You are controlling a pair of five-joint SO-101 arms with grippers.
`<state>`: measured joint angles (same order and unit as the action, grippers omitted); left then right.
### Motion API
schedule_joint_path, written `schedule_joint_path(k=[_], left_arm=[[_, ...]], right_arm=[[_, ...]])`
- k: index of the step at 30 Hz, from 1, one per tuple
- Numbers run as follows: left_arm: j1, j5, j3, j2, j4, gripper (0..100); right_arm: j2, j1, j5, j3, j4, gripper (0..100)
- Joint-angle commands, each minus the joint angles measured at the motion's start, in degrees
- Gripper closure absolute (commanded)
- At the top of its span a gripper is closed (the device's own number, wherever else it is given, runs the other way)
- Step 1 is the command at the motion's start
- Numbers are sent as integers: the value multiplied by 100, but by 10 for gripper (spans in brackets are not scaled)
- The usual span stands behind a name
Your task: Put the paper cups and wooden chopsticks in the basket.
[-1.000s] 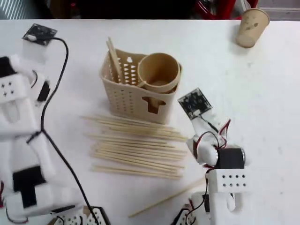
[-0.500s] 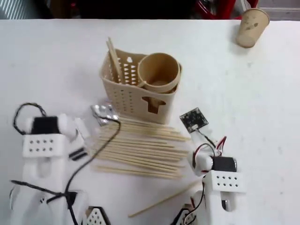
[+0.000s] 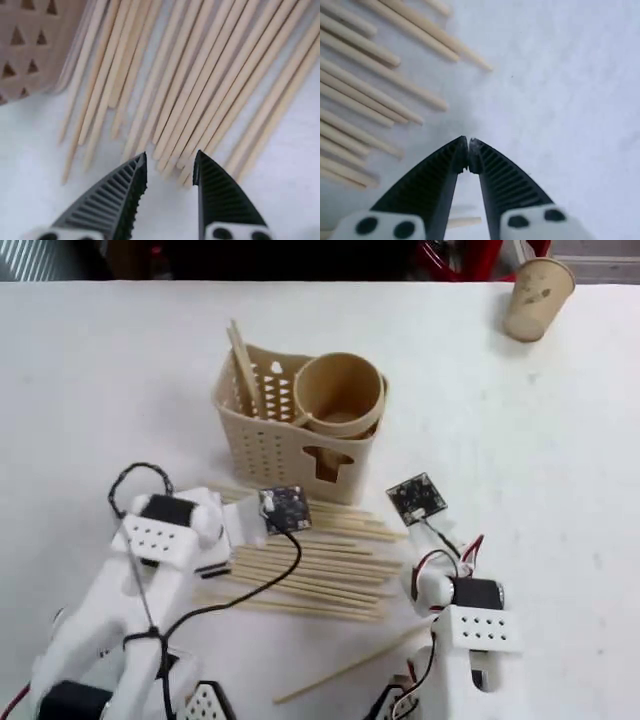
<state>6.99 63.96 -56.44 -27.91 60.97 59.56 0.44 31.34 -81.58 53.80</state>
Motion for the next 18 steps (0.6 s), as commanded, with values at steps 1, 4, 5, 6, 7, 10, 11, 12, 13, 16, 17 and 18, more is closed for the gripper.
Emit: schedule_joint_path(k=[1,4,5,6,7,10,11,12,13,16,17,18], left_arm=[[356,62,44,488,-299,831],[585,62,44,901,-510,831],[611,62,44,1033,-589,831],[611,62,53,1156,-677,831],[611,62,53,1262,-765,831],[611,62,114,1473,-826,832],[602,62,202,1534,-765,838],[585,62,264,1569,-721,855],[585,62,299,1613,-703,880],[567,62,334,1675,-695,954],[558,62,334,1648,-695,972],[549,62,334,1604,-651,980]], right_arm=[[66,400,-246,44,-365,977],[57,470,-246,35,-391,977],[57,470,-246,35,-400,977],[57,470,-246,35,-409,977],[57,470,-246,35,-409,977],[57,470,-237,18,-418,977],[57,470,-237,18,-418,977],[57,470,-237,18,-418,977],[57,470,-237,18,-418,977],[57,470,-237,18,-426,977],[57,470,-237,18,-426,977],[57,470,-237,18,-426,977]])
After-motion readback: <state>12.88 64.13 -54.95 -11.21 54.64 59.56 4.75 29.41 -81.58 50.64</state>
